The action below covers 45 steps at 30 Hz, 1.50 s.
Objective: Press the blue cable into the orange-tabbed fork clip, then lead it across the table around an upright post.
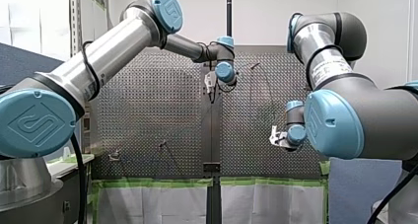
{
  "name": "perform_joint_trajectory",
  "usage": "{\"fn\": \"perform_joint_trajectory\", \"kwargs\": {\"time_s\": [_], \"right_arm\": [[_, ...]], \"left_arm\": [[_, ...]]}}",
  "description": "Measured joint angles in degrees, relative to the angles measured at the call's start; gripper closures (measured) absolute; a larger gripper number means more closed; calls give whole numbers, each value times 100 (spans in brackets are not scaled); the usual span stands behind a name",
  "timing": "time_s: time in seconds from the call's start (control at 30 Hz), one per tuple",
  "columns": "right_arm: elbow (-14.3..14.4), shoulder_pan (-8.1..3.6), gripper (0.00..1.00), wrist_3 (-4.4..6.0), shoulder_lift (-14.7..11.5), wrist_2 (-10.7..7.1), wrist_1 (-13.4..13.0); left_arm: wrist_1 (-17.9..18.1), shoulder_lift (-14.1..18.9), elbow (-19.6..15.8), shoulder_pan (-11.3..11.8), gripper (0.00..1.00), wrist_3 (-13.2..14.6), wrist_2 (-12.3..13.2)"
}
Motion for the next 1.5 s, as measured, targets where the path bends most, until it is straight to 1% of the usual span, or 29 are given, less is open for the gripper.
{"fn": "perform_joint_trajectory", "kwargs": {"time_s": [0.1,0.27,0.43,0.53,0.8,0.87,0.97,1.03,1.23,1.37,1.43,1.5], "right_arm": [[0,-43,100,0,86,13,-49],[2,-138,100,-2,125,85,-77],[2,-229,100,-5,187,120,-104],[2,-293,100,-3,317,165,-167],[-1,-432,100,34,759,400,-402],[-2,-456,100,45,841,438,-452],[-3,-495,100,64,894,484,-508],[-3,-516,100,75,906,493,-575],[-2,-568,100,89,924,483,-900],[-19,-598,100,83,999,446,-1130],[-35,-601,100,66,1060,430,-1186],[-47,-606,100,24,1125,417,-1231]], "left_arm": [[0,0,0,3,0,2,0],[0,-1,0,8,0,4,-3],[0,0,0,10,0,4,-5],[0,-1,0,13,0,2,-13],[0,-1,39,28,0,0,-52],[0,-1,44,36,0,1,-60],[-9,-1,47,41,0,3,-72],[-21,0,47,43,0,3,-84],[-63,-1,48,46,0,3,-133],[-164,-1,49,59,0,6,-171],[-202,-1,48,62,0,7,-192],[-250,-1,46,61,0,7,-211]]}}
